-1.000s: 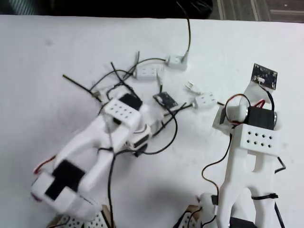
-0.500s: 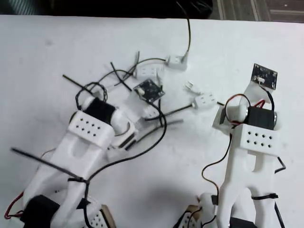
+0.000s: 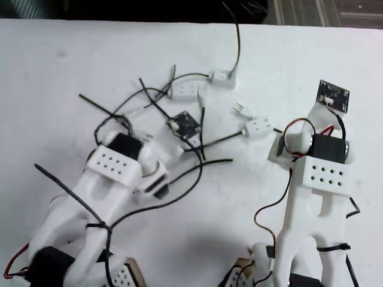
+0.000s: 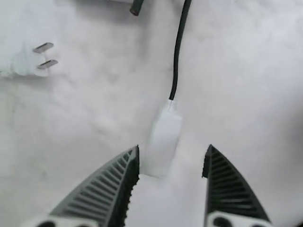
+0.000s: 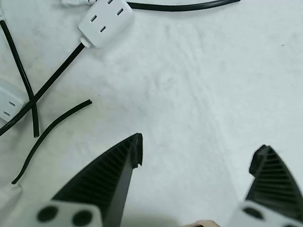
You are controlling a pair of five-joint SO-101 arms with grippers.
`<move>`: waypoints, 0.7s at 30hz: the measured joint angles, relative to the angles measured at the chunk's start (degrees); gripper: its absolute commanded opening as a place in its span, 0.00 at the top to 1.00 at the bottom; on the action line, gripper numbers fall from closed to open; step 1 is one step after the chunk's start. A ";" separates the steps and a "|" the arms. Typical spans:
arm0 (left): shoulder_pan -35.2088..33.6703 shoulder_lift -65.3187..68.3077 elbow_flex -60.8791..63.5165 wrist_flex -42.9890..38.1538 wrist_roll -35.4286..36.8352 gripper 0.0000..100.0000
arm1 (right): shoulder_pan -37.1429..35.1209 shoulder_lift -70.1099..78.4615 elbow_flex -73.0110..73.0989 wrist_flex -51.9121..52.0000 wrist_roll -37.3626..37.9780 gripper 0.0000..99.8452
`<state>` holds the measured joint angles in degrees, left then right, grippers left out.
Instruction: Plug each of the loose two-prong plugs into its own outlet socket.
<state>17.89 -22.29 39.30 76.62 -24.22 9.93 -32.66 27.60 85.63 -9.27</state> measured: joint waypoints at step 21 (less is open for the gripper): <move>-17.67 21.19 -3.87 -13.63 -10.20 0.77 | 0.00 0.00 0.00 0.00 0.00 0.64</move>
<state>0.22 -1.10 35.43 62.99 -34.42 9.93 -32.66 27.60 85.63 -9.27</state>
